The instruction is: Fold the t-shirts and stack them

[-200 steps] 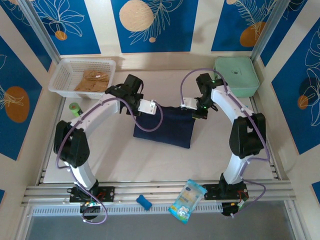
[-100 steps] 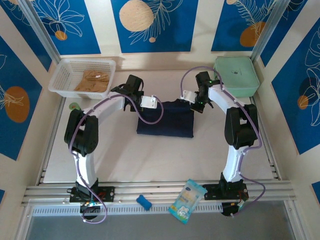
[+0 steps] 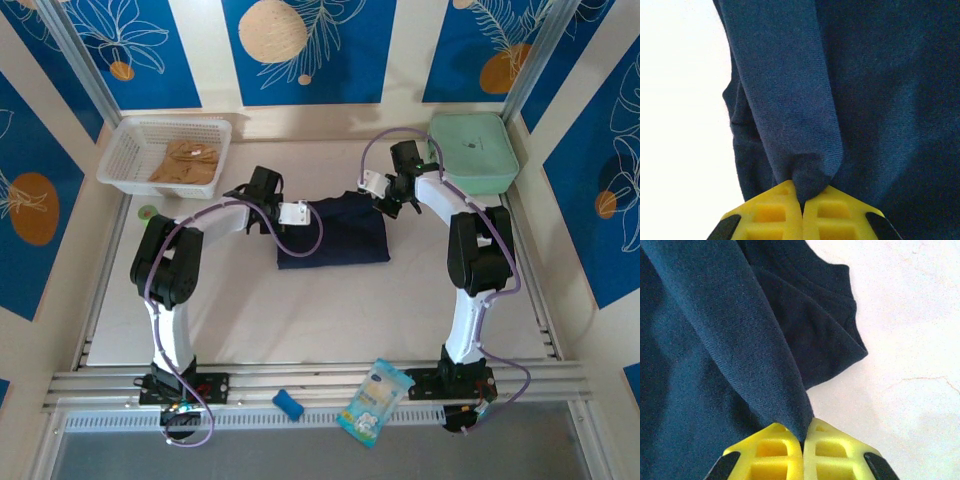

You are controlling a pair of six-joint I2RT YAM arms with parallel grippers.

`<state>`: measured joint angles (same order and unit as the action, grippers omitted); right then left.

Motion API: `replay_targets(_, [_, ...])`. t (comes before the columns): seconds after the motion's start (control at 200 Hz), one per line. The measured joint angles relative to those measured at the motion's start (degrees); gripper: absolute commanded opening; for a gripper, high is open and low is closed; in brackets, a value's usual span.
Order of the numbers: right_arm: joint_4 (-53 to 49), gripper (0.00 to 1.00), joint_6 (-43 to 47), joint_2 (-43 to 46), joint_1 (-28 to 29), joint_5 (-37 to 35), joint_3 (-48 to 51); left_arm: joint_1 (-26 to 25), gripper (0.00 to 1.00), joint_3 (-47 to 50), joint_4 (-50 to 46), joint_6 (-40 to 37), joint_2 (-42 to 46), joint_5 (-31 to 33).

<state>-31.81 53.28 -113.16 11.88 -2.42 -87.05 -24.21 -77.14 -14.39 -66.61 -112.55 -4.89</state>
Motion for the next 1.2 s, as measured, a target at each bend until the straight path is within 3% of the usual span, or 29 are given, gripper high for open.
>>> replay_targets(0.175, [3.72, 0.03, -2.78, -5.68, 0.52, 0.33, -3.34, 0.22, 0.0, 4.79, 5.53, 1.31, 1.33, 0.96])
replay_targets(0.23, [4.85, 0.09, -4.13, -8.0, 0.63, 0.28, -4.55, 0.22, 0.0, 6.19, 7.32, 1.86, 1.51, 1.68])
replay_targets(0.295, [5.66, 0.24, -6.05, -10.43, 0.83, 0.22, -5.92, 0.22, 0.0, 7.82, 9.97, 2.62, 1.75, 2.89])
replay_targets(0.325, [6.16, 0.3, -7.28, -11.43, 0.85, 0.0, -6.47, 0.2, 0.11, 8.63, 11.37, 3.15, 1.92, 3.67])
replay_targets(0.38, [7.41, 0.42, -9.86, -12.5, 0.85, -0.46, -6.97, 0.2, 0.42, 9.86, 13.7, 3.78, 2.51, 5.27])
replay_targets(0.445, [8.48, 0.5, -12.79, -12.76, 0.85, -1.03, -7.08, 0.22, 0.49, 11.21, 16.72, 4.87, 3.54, 7.56])
replay_targets(0.55, [9.38, 0.55, -17.94, -12.74, 0.5, -1.18, -8.0, 0.26, 0.78, 12.41, 21.27, 7.28, 5.95, 11.65])
replay_targets(0.6, [9.77, 0.58, -20.46, -12.61, 0.22, -0.87, -8.39, 0.31, 0.85, 12.41, 23.32, 8.92, 7.23, 13.79])
replay_targets(0.896, [5.86, 0.67, -42.07, -1.07, -4.96, 3.15, -11.13, 0.35, 0.9, 7.39, 23.8, 22.71, 18.08, 27.21])
replay_targets(1.006, [0.48, 0.74, -51.78, 3.61, -7.85, 6.45, -16.31, 0.35, 0.92, 4.2, 16.55, 32.96, 23.04, 30.4])
replay_targets(1.111, [-4.5, 0.75, -57.94, 7.61, -10.21, 9.57, -17.31, 0.35, 0.92, 0.02, 4.74, 45.86, 27.06, 30.82])
replay_targets(1.201, [-8.17, 0.74, -61.55, 10.16, -10.6, 10.21, -14.27, 0.42, 0.84, -2.91, -5.22, 56.15, 29.03, 28.37])
